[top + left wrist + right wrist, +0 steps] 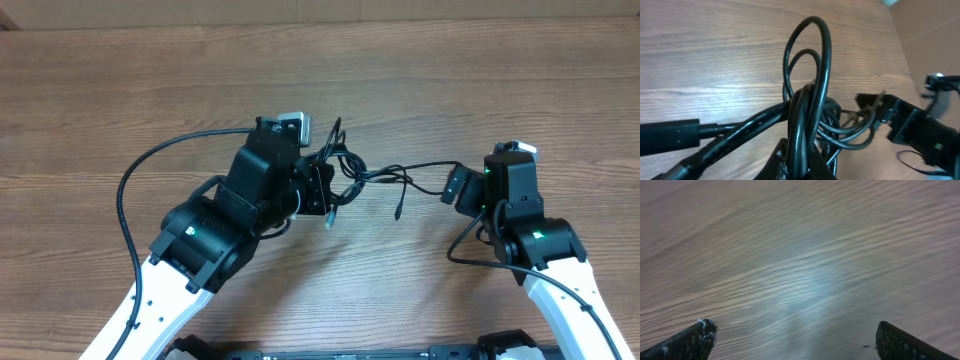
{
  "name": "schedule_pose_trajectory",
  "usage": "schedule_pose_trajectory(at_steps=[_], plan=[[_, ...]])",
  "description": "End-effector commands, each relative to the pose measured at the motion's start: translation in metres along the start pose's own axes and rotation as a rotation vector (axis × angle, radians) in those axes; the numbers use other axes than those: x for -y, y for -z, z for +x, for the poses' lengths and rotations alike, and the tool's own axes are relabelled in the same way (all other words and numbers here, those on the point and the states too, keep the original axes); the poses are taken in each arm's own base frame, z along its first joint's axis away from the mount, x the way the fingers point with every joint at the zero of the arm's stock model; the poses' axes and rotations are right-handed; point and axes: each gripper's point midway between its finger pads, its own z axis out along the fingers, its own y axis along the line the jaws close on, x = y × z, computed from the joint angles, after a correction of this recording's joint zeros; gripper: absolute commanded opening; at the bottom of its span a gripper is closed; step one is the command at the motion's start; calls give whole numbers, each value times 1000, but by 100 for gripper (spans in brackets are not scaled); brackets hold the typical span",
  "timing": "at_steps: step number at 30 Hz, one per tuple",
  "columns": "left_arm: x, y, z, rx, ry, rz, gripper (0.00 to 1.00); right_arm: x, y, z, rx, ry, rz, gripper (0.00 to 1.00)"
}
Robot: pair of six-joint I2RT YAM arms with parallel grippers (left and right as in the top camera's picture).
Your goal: Untangle cables
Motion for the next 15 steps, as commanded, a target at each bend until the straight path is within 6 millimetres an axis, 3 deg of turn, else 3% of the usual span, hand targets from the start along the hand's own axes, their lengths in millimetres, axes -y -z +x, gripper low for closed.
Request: schedule_pose_trajectory(at_steps=[1,10,12,15], plan=[[-13,12,-23,123,-81,-101,4,35,5,-14,75,0,199,100],[-54,26,-47,238,-241,-370,4,41,6,-12,69,6,235,100],[-51,25,-46,230,-267,-357,4,36,5,-9,51,7,200,100],[-41,20,-40,189,-323,-299,4,5,1,7,-42,84,18,100]])
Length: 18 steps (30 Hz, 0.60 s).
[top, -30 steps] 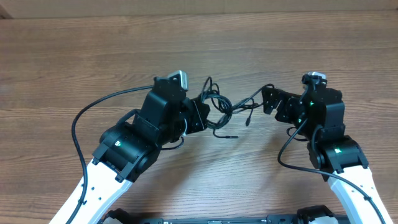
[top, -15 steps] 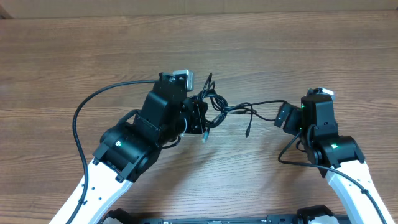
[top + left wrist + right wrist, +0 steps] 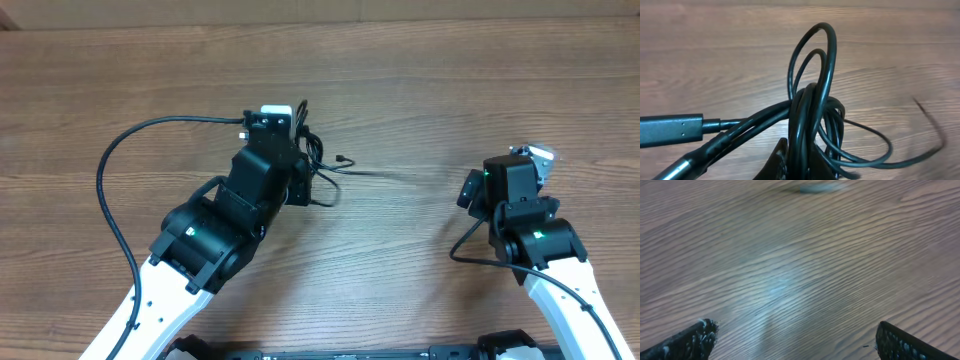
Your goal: Untangle cables
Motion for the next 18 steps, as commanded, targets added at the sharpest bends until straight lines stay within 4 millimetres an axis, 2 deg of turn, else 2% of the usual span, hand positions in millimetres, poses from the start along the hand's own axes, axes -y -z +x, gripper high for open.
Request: schedule_pose_trajectory(at_steps=[1,6,8,13,15,18], plan=[[5,9,-11,36,-95,34,4,-34,5,10,-73,85,-199,100],[39,14,-7,28,-290,226,4,-92,33,37,-188,222,-590,100],[55,18,-5,37,-377,322,4,-105,47,42,-205,251,-702,100],[81,30,6,42,-534,496,4,-120,78,36,-154,295,-867,100],[94,38,12,52,-609,593,4,-121,97,25,-92,302,-908,100],[98,42,14,57,-629,642,4,-118,120,10,1,306,-937,100]])
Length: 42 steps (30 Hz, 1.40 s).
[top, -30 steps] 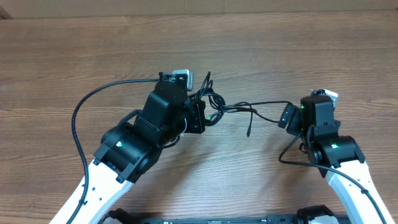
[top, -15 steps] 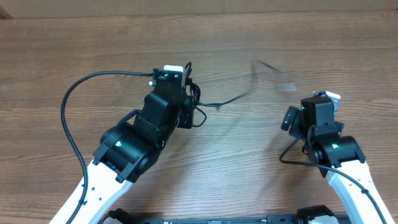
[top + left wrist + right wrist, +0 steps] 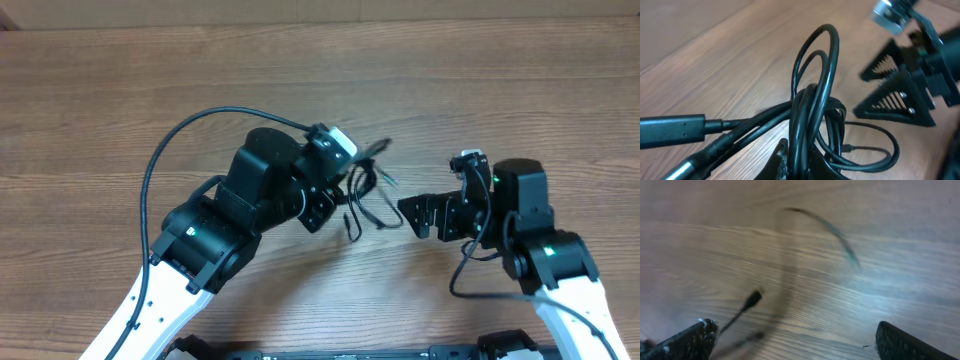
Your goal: Untangle cables
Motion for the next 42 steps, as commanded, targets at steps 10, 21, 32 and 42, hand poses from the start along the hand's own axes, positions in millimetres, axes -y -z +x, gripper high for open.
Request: schedule_pose_trajectory(at_steps=[10,21,32,42], plan=[[41,37,-27,200,-169,423,4,-63,69,-38,253,172,-182,100],[61,58,-39,278,-135,607,4,-95,87,-64,377,266,-331,100],[51,56,-55,307,-66,559,4,-101,90,-64,385,283,-366,100],[50,55,-56,298,-26,558,4,-100,89,-62,372,274,-363,100]])
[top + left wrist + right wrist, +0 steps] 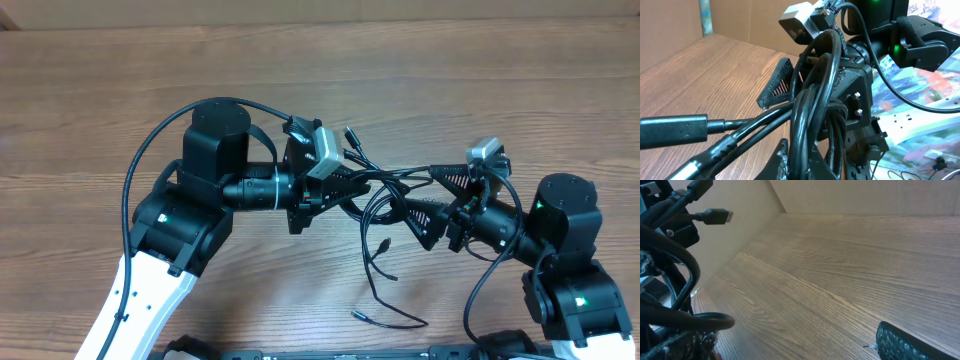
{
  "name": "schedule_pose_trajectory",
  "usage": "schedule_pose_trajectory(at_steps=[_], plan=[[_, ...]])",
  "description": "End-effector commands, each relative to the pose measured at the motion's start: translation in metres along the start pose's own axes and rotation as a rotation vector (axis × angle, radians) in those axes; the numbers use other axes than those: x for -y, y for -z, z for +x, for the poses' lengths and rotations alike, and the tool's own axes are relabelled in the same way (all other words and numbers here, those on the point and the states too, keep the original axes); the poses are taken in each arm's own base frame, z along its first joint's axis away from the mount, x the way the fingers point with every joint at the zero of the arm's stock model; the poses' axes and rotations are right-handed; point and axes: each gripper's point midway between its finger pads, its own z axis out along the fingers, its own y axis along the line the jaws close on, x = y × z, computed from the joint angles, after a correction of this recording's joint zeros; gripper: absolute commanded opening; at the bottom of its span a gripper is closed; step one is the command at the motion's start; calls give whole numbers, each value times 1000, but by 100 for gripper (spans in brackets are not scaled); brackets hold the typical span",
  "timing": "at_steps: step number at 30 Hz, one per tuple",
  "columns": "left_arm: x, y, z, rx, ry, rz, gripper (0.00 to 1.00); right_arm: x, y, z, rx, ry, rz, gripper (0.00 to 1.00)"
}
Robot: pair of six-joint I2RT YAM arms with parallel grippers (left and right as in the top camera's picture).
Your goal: Untangle cables
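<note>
A tangled bundle of black cables (368, 190) hangs above the wooden table (480, 90). My left gripper (338, 186) points right and is shut on the bundle's thick loops (815, 90). A thin cable (378, 268) dangles from the bundle to the table, its end plug (357, 315) lying near the front. My right gripper (425, 200) faces the left one, open, right at the bundle. In the right wrist view the gripper (795, 341) stands wide open, a cable loop (687, 275) beside its left finger (687, 344) and a flat plug (716, 216) sticking out above.
The left arm's own supply cable (150, 165) arcs over the left of the table. The right arm's cable (480, 290) loops below its wrist. A cardboard wall (320, 12) runs along the far edge.
Both grippers now sit higher, turned level and facing each other. The bundle is off the table between them, and the thin cable has dropped down to the front. The right gripper stays open.
My left gripper held the bundle at mid-table while a thin strand reached to the open right gripper. Then the bundle was farther left and the right gripper stood apart. Both then met near the middle, and now the bundle hangs raised between them.
</note>
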Motion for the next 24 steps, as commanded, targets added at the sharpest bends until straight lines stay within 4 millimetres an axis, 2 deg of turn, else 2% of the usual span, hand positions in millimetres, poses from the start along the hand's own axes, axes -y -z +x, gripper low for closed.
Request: schedule_pose_trajectory(at_steps=[1,6,24], plan=[[4,5,-10,22,13,-6,4,-8,5,-12,28,24,-14,100],[3,5,-10,23,32,-11,4,-8,5,-11,27,24,-14,100],[-22,14,-11,36,135,-130,4,-5,5,-8,16,15,0,100]])
